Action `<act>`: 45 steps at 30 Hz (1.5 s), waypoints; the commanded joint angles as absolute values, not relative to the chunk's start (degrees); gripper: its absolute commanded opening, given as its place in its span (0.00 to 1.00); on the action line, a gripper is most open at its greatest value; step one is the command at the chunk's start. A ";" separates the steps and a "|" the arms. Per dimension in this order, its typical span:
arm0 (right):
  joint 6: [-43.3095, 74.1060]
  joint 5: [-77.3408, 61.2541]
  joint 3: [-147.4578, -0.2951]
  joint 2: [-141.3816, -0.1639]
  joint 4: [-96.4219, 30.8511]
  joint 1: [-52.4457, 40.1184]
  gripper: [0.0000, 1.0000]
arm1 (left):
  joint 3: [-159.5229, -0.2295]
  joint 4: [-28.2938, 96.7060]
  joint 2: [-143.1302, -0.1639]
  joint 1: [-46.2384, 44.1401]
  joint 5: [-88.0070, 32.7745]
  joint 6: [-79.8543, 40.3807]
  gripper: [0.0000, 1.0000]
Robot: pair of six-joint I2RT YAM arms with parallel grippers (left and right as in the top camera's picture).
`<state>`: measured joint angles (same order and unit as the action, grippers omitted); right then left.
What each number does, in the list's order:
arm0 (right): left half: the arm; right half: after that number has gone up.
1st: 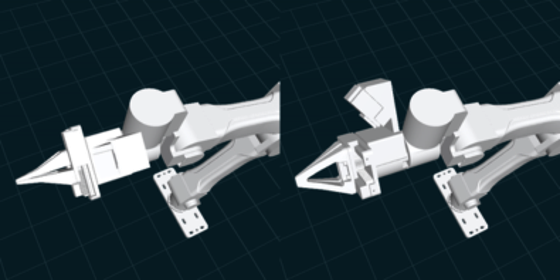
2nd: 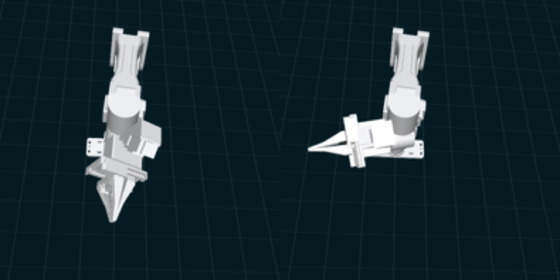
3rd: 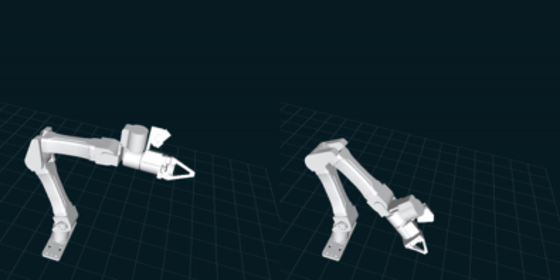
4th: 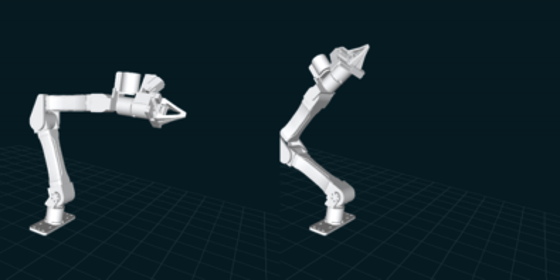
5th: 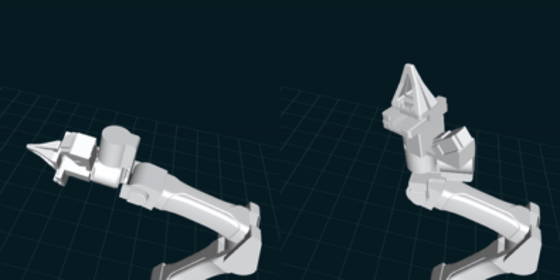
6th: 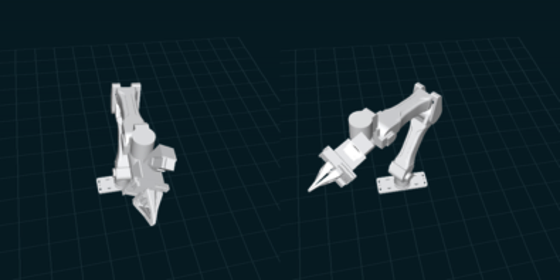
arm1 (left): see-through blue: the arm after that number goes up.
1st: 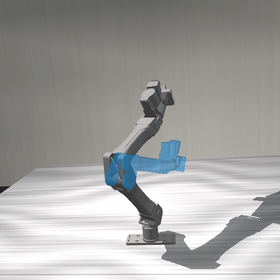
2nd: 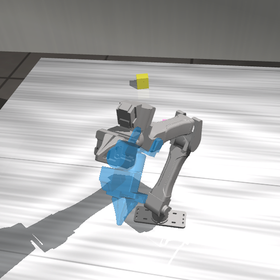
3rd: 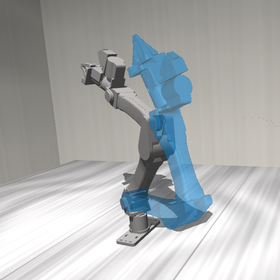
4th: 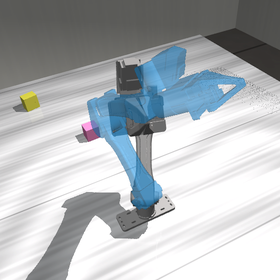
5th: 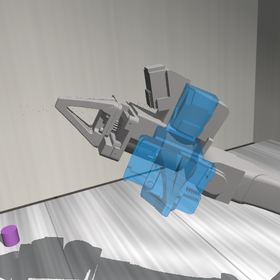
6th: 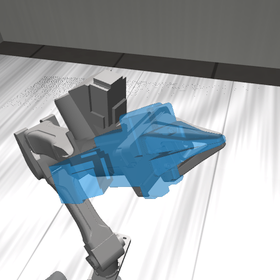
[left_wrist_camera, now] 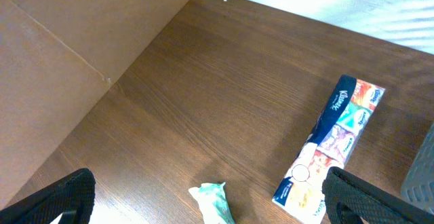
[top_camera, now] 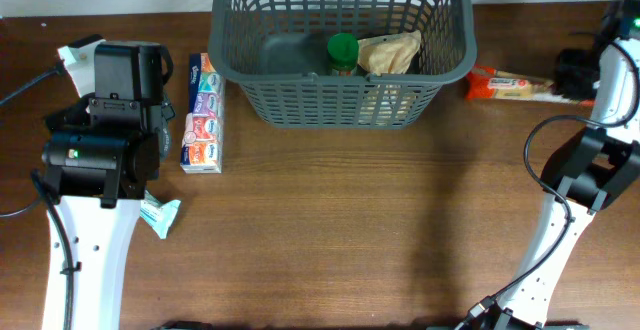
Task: Pack container
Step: 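Lift the spaghetti packet with the right gripper, then carry the spaghetti packet over the basket and drop it inside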
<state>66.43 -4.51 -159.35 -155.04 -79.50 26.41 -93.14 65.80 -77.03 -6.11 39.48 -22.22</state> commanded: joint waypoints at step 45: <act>18.15 -12.08 -169.69 -132.79 -63.72 -11.51 0.04 | -93.86 65.84 -76.49 -5.85 40.27 -22.20 0.99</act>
<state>18.76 -15.59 -170.74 -133.40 -65.10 -11.62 -93.14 65.80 -77.03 -6.11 39.48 -22.22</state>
